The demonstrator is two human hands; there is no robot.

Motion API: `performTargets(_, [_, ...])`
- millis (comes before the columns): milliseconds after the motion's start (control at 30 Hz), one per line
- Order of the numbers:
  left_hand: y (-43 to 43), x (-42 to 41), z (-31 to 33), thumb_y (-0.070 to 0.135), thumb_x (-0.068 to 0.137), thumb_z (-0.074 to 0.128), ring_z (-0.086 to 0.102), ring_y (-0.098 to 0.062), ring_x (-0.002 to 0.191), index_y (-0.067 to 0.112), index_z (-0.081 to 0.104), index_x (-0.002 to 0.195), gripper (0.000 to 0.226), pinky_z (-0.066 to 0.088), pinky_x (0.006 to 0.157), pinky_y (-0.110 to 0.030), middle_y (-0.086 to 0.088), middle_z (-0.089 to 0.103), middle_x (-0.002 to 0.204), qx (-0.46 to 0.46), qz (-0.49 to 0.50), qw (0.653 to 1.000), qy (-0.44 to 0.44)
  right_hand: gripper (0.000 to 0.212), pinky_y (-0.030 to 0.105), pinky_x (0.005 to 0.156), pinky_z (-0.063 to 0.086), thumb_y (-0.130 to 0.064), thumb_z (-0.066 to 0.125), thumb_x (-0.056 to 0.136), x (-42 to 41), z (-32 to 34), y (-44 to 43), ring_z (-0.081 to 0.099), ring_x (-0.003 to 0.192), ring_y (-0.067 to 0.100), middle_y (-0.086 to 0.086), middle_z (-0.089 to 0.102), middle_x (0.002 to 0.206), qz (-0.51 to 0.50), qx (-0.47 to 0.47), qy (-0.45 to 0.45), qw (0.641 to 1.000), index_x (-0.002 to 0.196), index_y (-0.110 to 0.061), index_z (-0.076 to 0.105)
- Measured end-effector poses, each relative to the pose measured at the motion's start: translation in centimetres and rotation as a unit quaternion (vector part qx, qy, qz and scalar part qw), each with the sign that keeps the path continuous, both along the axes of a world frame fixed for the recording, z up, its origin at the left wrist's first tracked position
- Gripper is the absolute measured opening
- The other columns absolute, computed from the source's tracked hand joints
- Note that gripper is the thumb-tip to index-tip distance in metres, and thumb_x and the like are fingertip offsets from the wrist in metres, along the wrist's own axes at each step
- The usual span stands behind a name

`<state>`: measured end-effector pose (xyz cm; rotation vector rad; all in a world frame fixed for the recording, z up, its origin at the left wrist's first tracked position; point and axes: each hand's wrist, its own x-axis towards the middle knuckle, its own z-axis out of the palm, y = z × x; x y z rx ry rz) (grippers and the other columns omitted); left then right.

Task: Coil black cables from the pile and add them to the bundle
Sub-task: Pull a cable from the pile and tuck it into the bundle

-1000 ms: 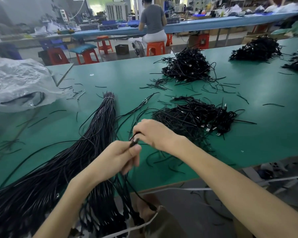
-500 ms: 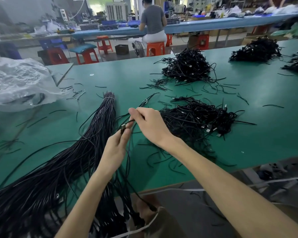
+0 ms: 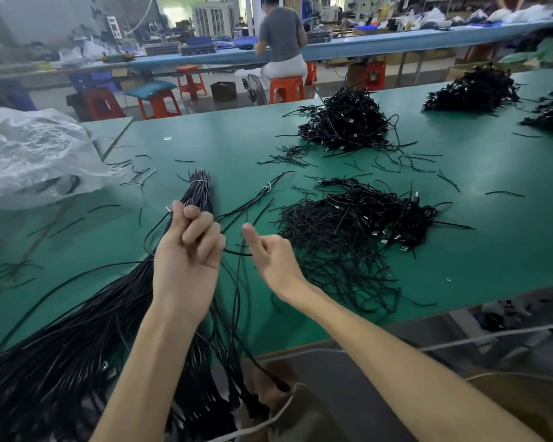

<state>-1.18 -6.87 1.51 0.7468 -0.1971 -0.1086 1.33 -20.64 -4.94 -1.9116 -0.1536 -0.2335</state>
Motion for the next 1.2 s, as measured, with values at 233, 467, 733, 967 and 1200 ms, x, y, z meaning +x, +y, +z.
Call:
performTargets(233, [-0.3, -2.2, -1.8, 0.051, 0.101, 0.046, 0.03, -0.011, 0.044, 0.022, 0.065, 0.063, 0.051, 0.029, 0.048, -0.02, 0.006, 0.038, 0.05, 0.518, -0.123, 0.834, -0.142, 0.068, 0.034, 0.048, 0.034, -0.041, 0.046, 0.108, 2.2, 1.0, -0.7, 0.034, 0.039, 0.013, -0.007, 0.036, 0.038, -0.035, -0.002, -0.039, 0.999, 0.045, -0.017, 0.035])
performTargets(467, [-1.0, -0.1, -6.3, 0.04, 0.108, 0.042, 0.069, -0.006, 0.103, 0.02, 0.071, 0.119, 0.037, 0.051, 0.099, -0.035, 0.004, 0.077, 0.102, 0.613, 0.073, 0.783, -0.073, 0.065, 0.012, 0.059, 0.036, -0.035, 0.045, 0.108, 2.9, 4.0, -1.0, 0.051, 0.042, 0.001, -0.013, 0.052, 0.038, 0.008, 0.032, -0.05, 0.998, 0.055, -0.007, 0.072])
performTargets(733, [-3.1, 1.3, -4.0, 0.043, 0.112, 0.028, 0.065, -0.022, 0.123, 0.004, 0.063, 0.134, 0.056, 0.047, 0.108, -0.037, -0.009, 0.072, 0.126, 0.135, 0.085, 0.984, 0.082, 0.038, 0.025, 0.075, 0.048, -0.036, 0.039, 0.11, 1.0, 2.4, 0.7, 0.064, 0.082, 0.0, -0.013, 0.072, 0.087, 0.001, 0.038, -0.068, 0.997, 0.109, -0.018, 0.072])
performTargets(967, [-2.6, 0.9, -2.2, 0.039, 0.113, 0.022, 0.068, -0.02, 0.12, 0.003, 0.06, 0.129, 0.054, 0.052, 0.1, -0.033, -0.009, 0.072, 0.125, -0.068, 0.069, 0.988, 0.121, 0.034, 0.036, 0.061, 0.048, -0.031, 0.03, 0.112, -0.9, 1.0, 0.4, 0.065, 0.061, 0.017, 0.0, 0.071, 0.076, -0.017, -0.114, -0.204, 0.972, 0.142, -0.029, 0.047])
performTargets(1200, [-0.1, 0.0, -1.4, 0.025, 0.112, 0.038, 0.038, -0.005, 0.047, 0.019, 0.062, 0.083, 0.038, 0.037, 0.056, -0.021, 0.012, 0.043, 0.063, -0.246, -0.015, 0.963, 0.109, 0.022, 0.023, 0.044, 0.024, -0.021, 0.037, 0.11, 0.0, 0.2, -0.1, 0.038, 0.039, 0.013, -0.01, 0.035, 0.045, -0.071, -0.073, -0.15, 0.983, 0.119, -0.015, 0.056])
